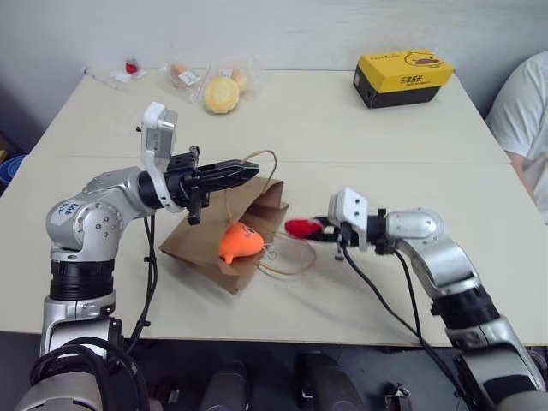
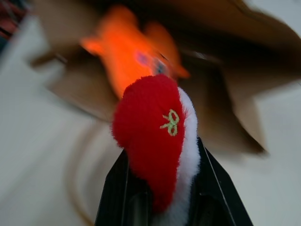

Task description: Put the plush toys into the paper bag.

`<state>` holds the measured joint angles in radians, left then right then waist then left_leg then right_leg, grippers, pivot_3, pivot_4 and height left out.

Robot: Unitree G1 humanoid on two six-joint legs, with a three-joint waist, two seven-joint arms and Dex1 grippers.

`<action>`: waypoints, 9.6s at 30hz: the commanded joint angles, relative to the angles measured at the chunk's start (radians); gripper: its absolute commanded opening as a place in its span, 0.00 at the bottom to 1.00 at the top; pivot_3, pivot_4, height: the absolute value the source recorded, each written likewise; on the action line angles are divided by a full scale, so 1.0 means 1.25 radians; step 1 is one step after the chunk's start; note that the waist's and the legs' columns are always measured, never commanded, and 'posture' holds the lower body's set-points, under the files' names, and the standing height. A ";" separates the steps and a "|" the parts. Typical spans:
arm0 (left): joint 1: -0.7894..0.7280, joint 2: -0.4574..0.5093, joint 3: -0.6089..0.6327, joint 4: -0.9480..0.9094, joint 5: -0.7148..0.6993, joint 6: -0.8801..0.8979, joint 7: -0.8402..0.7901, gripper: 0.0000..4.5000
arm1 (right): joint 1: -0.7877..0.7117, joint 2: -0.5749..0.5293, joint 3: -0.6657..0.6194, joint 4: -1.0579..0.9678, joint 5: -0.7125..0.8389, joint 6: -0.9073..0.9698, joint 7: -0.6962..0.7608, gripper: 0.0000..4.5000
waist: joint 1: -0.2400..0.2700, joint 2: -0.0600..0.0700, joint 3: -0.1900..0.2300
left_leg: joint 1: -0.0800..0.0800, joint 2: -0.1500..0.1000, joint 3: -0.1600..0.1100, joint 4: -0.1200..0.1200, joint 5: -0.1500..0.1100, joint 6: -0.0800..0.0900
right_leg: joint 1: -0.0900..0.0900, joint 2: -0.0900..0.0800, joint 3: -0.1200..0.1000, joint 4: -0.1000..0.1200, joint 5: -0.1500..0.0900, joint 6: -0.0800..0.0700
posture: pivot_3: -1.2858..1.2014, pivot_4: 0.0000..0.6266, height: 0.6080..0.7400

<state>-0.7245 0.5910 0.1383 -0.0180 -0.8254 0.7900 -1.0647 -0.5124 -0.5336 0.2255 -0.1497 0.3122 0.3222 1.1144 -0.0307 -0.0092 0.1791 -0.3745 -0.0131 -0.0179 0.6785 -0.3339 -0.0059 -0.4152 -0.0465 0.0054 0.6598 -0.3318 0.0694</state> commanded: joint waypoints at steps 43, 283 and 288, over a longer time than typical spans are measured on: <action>0.032 -0.056 0.027 -0.061 -0.047 0.005 0.039 0.00 | -0.052 0.153 -0.075 -0.035 0.122 0.346 -0.115 0.99 | 0.002 0.000 0.000 | -0.001 0.000 0.000 0.000 0.000 0.000 | -0.001 0.000 0.000 0.001 0.000 0.000 | 0.52 0.24 1.00; 0.418 0.181 0.086 0.012 0.318 -0.518 -0.089 1.00 | 0.544 -0.308 -0.616 -0.001 0.175 -0.283 0.147 1.00 | 0.024 -0.001 -0.001 | 0.005 -0.001 0.002 -0.008 0.001 0.004 | 0.005 -0.001 0.002 -0.011 0.003 0.003 | 0.52 0.24 1.00; 0.540 0.228 0.172 -0.020 0.321 -0.512 -0.055 1.00 | 0.498 -0.334 -0.603 0.109 0.150 -0.344 0.193 1.00 | 0.022 -0.001 -0.001 | 0.005 -0.001 0.002 -0.009 0.000 0.007 | 0.005 -0.002 0.002 -0.011 0.002 0.003 | 0.52 0.24 1.00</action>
